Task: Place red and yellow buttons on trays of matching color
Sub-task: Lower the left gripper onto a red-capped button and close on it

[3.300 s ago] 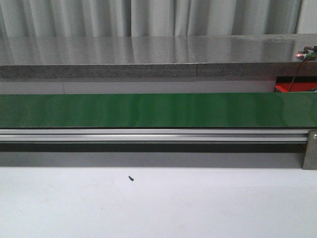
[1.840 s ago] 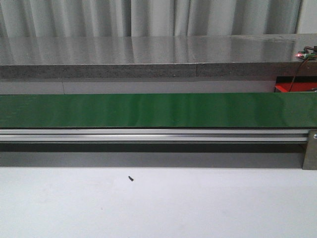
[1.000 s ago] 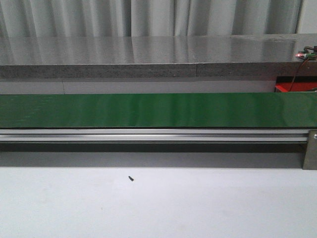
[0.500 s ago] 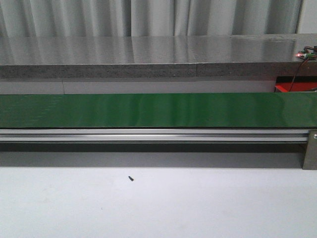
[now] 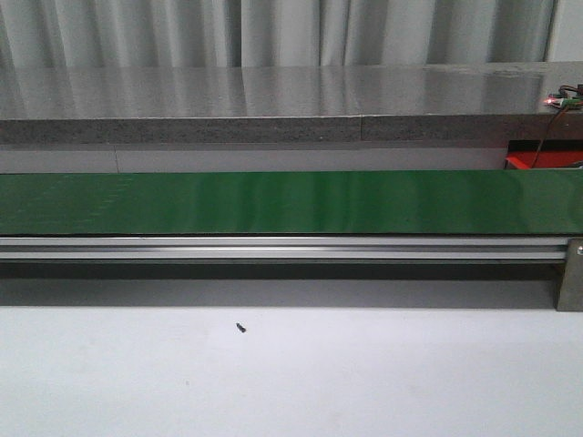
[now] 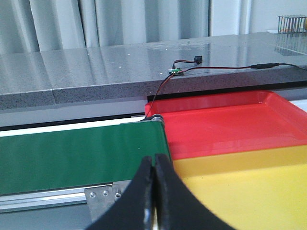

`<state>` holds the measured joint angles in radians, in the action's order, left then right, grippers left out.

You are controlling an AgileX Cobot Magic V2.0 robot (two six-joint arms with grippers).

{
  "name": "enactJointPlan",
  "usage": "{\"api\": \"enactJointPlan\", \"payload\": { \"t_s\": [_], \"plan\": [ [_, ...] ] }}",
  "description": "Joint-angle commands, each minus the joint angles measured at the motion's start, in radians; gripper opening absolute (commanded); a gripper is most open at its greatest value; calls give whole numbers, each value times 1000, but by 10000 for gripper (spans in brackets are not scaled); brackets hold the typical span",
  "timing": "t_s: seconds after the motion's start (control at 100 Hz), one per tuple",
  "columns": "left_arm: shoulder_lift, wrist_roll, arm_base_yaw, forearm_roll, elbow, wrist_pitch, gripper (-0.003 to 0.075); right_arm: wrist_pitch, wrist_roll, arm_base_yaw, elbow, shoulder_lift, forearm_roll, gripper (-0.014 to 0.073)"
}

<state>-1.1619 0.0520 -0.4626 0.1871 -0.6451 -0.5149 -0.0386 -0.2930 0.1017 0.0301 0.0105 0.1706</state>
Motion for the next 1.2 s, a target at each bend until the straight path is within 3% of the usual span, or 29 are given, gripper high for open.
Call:
{"api": "enactJointPlan", "payload": {
  "t_s": [0.0,0.17,0.22,0.3,0.38,0.56,1.19],
  "plan": [
    [-20,11,-4,-1,-37,85,368,81,2,3,-19,18,8,-122],
    [-101,28,-57,12,-91,18,391,81,2,3,-19,18,8,-122],
    [-128,28,-76,12,-116,-5,438,81,2,3,-19,18,8,-122],
    [-174,51,-101,10,-162,-35,578,81,2,3,-19,18,8,-122],
    [-225,58,-113,10,-200,-82,634,81,2,3,-19,18,8,-122],
    [-297,64,-113,10,-252,-125,620,81,2,3,-19,18,8,-122],
    [-409,64,-113,91,-258,-3,620,81,2,3,-19,18,8,-122]
  ]
}}
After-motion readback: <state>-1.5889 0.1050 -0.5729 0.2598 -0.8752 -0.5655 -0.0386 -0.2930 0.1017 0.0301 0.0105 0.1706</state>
